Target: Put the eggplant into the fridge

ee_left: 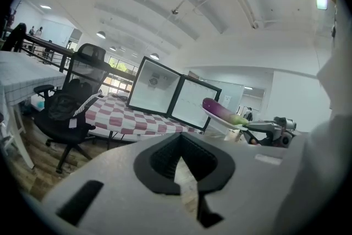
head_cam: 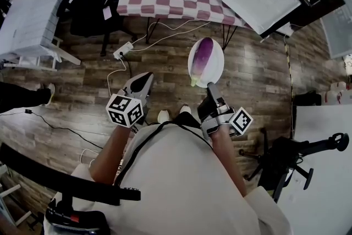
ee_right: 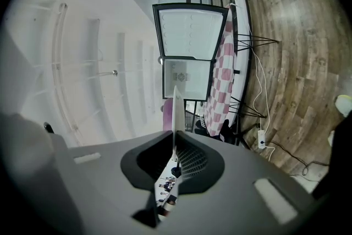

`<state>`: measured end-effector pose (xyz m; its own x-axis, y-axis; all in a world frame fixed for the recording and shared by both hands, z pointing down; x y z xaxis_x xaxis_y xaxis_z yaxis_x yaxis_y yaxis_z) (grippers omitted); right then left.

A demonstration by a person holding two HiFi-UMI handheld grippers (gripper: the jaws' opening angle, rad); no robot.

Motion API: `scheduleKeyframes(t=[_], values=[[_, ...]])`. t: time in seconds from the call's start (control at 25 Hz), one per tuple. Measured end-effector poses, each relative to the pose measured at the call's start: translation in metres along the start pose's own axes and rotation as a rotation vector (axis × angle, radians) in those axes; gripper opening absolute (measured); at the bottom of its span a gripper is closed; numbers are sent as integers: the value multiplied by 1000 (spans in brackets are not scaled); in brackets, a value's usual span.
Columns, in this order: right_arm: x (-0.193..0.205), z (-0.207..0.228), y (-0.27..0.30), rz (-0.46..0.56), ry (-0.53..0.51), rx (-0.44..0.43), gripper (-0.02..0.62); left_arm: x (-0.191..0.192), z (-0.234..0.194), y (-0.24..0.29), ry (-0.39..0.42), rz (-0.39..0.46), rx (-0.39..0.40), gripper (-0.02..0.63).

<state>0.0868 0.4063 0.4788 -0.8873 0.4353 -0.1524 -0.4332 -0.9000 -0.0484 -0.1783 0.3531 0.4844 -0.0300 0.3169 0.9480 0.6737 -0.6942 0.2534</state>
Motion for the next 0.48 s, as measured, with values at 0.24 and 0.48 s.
scheduleKeyframes(t=[0.24,0.48], values=[[-2,1,-1,4,5,11,27,2,2,-3,-2,3,-8,2],[-14,7,8,-15,8,23,27,5,-2,0,-7,-6,-38,2]])
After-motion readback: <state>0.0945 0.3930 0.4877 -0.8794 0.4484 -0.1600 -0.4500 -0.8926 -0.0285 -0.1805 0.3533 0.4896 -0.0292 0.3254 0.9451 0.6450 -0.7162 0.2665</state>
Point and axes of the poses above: the fingertips, and each gripper's own axes: y forward along the fingers, z to its right, x out of its underside, the point moved 6 cm from there along -y, backward along the fingers, and after that the axes turned 12 degrees about y, right-handed, at the moved point
